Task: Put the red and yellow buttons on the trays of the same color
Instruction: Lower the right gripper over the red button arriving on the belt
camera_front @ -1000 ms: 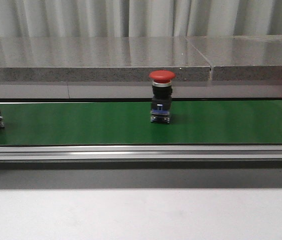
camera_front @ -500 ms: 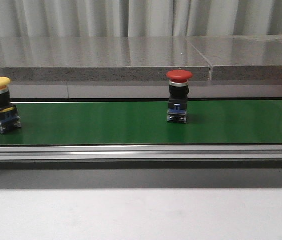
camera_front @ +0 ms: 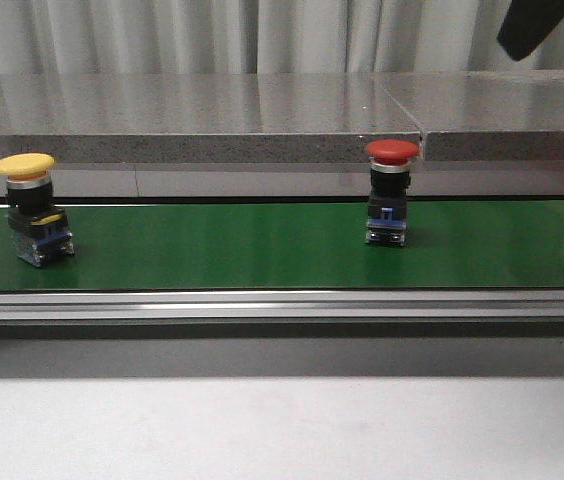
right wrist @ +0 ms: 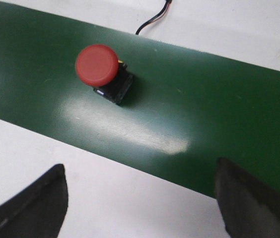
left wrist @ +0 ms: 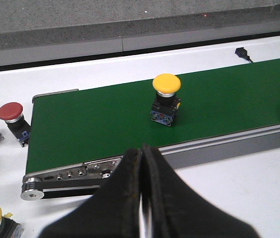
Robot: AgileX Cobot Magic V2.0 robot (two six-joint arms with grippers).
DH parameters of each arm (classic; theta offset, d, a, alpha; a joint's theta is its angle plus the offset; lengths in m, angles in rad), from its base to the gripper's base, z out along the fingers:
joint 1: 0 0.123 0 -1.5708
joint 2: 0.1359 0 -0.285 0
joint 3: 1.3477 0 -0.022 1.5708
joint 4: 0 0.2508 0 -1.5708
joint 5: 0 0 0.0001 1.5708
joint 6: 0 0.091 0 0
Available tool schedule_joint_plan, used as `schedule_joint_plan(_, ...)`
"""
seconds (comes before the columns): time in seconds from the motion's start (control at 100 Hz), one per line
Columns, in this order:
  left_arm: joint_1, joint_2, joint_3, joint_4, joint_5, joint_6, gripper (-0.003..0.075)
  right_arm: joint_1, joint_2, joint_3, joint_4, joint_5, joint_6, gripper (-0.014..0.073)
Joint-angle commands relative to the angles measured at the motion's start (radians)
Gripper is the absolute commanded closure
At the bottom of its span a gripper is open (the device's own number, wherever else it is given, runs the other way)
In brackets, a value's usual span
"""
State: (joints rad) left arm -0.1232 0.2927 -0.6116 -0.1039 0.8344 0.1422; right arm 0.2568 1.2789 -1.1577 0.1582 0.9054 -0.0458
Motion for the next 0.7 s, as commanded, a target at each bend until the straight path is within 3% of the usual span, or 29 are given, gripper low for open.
schedule_joint_plan(0.0, -0.007, 0.009, -0.024, -0.01, -0.07, 0.0, 0.0741, 0.007, 0.046, -0.088, 0.014, 0.028, -0.033, -0.0009)
schedule_joint_plan(0.4, -0.007, 0.009, -0.024, -0.01, -0.07, 0.0, 0.0741, 0.007, 0.286, -0.332, 0.054, 0.146, -0.099, 0.002)
schedule_joint_plan(0.69, -0.007, 0.009, -0.024, -0.01, -0.07, 0.0, 0.0741, 0.007, 0.404, -0.385, 0.029, 0.158, -0.116, 0.002)
